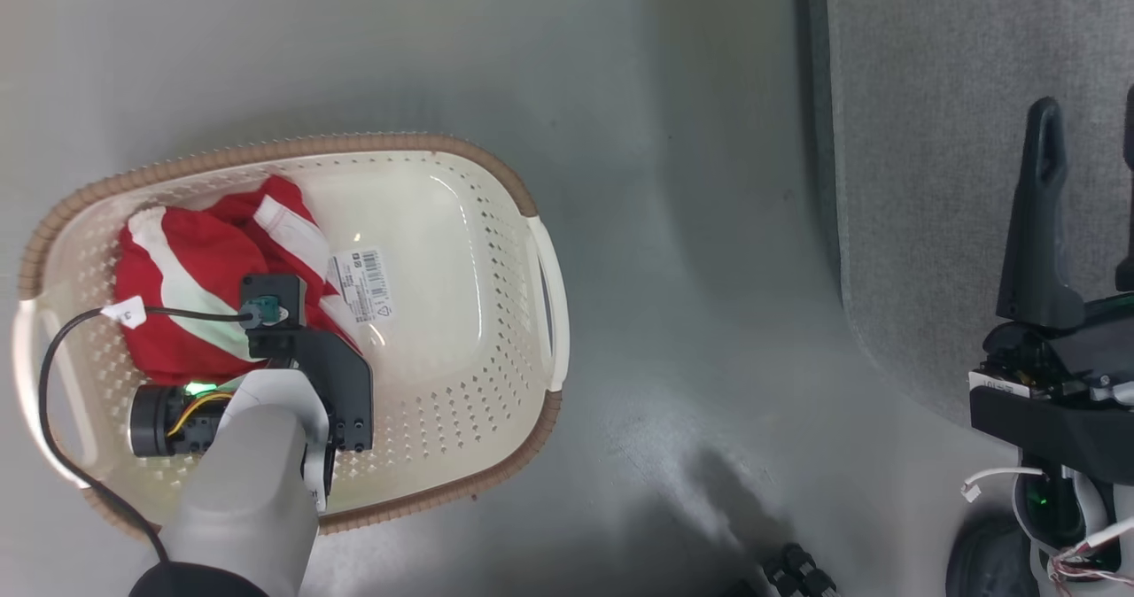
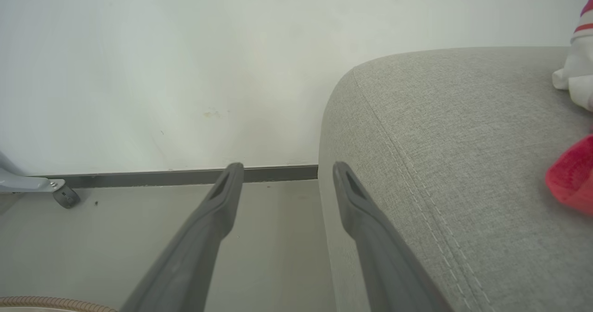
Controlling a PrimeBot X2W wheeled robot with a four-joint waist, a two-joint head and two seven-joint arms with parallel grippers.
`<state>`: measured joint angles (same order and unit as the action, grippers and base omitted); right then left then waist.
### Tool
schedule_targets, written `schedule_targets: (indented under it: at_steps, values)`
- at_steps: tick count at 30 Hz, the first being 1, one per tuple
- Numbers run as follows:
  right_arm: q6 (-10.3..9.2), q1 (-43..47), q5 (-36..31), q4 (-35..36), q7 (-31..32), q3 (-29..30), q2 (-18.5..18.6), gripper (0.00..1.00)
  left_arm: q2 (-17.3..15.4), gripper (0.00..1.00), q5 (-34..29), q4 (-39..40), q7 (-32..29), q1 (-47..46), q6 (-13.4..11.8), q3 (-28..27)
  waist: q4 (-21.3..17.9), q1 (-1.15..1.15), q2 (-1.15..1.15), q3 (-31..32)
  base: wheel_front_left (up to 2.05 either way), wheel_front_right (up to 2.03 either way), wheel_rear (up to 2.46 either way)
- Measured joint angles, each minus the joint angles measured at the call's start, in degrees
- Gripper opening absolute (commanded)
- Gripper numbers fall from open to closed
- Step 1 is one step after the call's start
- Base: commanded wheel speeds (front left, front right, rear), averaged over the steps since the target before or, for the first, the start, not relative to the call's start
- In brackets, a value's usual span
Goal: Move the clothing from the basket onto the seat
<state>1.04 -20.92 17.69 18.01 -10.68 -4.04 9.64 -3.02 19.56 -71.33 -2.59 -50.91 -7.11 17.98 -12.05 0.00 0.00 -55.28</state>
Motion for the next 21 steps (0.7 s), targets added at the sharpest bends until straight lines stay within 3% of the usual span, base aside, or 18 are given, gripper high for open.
schedule_targets:
  at_steps: [8, 21]
  values:
    - [0.57, -1.0, -0.1, -2.6, -0.1, -0.6, 0.5, 1.0, 0.8, 0.0, -1.4, -0.1, 2.5, 1.0, 0.1, 1.6, 1.3, 0.0, 0.0, 3.3, 0.0, 0.0, 0.0]
    - [1.08, -0.8, -0.1, -9.0, -0.5, -0.7, 1.1, 1.0, 1.1, 0.0, -0.7, 0.2, 7.2, 5.4, 2.7, 2.8, 4.2, 0.0, 0.0, 11.5, 0.0, 0.0, 0.0]
